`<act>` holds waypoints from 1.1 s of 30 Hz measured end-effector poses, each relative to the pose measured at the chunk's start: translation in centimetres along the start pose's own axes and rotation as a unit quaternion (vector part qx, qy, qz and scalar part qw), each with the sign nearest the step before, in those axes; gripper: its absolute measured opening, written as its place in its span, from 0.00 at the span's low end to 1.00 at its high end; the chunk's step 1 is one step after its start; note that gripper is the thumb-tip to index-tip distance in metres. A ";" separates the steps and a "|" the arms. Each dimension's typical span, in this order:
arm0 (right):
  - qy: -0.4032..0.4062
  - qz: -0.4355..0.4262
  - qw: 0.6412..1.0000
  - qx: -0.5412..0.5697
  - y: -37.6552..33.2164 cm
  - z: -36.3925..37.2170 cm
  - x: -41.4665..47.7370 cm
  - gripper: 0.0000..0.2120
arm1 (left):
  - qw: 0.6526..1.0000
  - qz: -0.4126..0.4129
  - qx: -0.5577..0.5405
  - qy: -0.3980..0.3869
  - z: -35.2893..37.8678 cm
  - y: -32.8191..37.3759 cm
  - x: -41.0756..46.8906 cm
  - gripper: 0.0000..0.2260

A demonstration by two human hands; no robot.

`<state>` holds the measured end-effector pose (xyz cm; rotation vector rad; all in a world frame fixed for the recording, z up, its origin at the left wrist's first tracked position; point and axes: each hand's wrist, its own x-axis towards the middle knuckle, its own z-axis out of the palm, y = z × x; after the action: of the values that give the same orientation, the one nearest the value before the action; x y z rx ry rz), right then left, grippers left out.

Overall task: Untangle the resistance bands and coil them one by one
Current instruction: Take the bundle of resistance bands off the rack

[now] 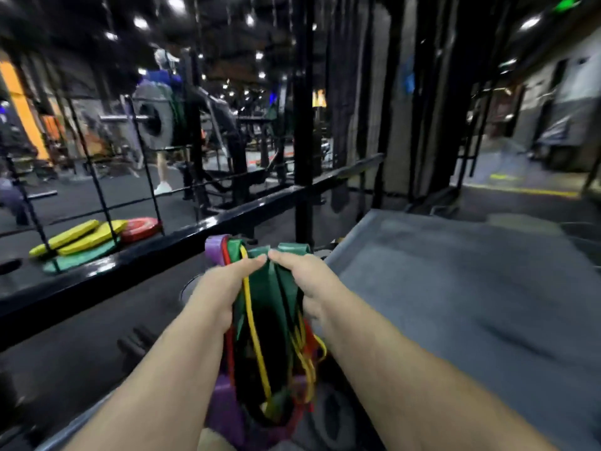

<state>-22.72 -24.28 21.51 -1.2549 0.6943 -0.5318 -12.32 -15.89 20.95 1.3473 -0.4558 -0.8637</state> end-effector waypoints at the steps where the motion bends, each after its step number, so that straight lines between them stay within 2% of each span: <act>1: 0.015 -0.006 1.000 -0.004 -1.0 -1.1 -1.1 0.37 | 1.000 0.004 0.014 -0.008 1.3 0.5 -0.8 0.19; 3: 0.036 -0.026 0.999 0.006 -2.5 -3.5 -3.0 0.24 | 0.999 0.005 0.027 -0.024 4.2 1.7 -2.4 0.14; 5: 0.044 -0.053 0.997 0.022 -3.8 -5.8 -4.7 0.18 | 0.998 0.011 0.037 -0.046 7.1 2.9 -3.5 0.15; 7: 0.063 -0.067 0.996 0.022 -5.1 -8.1 -6.6 0.16 | 0.996 0.028 0.049 -0.068 9.8 3.4 -4.2 0.24; 8: 0.076 -0.075 0.994 0.025 -5.7 -9.3 -7.4 0.15 | 0.994 0.027 0.063 -0.082 11.1 3.6 -4.6 0.24; 11: 0.096 -0.096 0.990 0.038 -6.9 -12.6 -9.5 0.13 | 0.990 0.040 0.070 -0.115 15.0 4.0 -5.7 0.10; 13: 0.110 -0.098 0.988 0.044 -7.6 -14.6 -10.6 0.11 | 0.986 0.040 0.076 -0.144 17.4 4.0 -5.9 0.11; 17: 0.147 -0.107 0.983 0.035 -9.2 -18.9 -10.6 0.14 | 0.980 0.027 0.082 -0.180 22.0 4.5 -4.2 0.11; 20: 0.185 -0.123 0.975 0.021 -11.6 -23.1 -9.2 0.10 | 0.975 0.001 0.067 -0.213 26.0 6.0 -1.3 0.07; 24: 0.279 -0.166 0.946 0.020 -17.7 -28.8 -6.7 0.09 | 0.968 0.026 0.050 -0.245 31.7 10.9 3.7 0.07; 25: 0.296 -0.198 0.934 0.011 -19.5 -29.9 -6.0 0.13 | 0.965 0.040 0.043 -0.255 33.0 12.5 4.8 0.08; 27: 0.315 -0.241 0.918 -0.015 -23.0 -32.0 -4.5 0.29 | 0.957 0.070 0.045 -0.277 35.6 15.2 6.8 0.13; 28: 0.323 -0.260 0.910 -0.021 -24.5 -32.3 -4.3 0.30 | 0.951 0.086 0.043 -0.293 36.8 16.2 7.8 0.14; 30: 0.312 -0.299 0.902 -0.007 -26.3 -32.8 -3.6 0.17 | 0.943 0.103 0.044 -0.312 38.9 16.9 9.4 0.16; 31: 0.318 -0.292 0.902 0.003 -26.6 -33.1 -3.1 0.16 | 0.941 0.106 0.045 -0.319 39.6 16.5 10.3 0.16; 33: 0.329 -0.235 0.915 0.011 -25.4 -34.1 -1.3 0.26 | 0.946 0.107 0.052 -0.301 40.5 14.3 12.9 0.22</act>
<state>-48.09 -52.22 41.02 -1.2212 0.9379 -1.3989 -30.01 -52.17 40.45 1.0816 -1.1146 -1.0752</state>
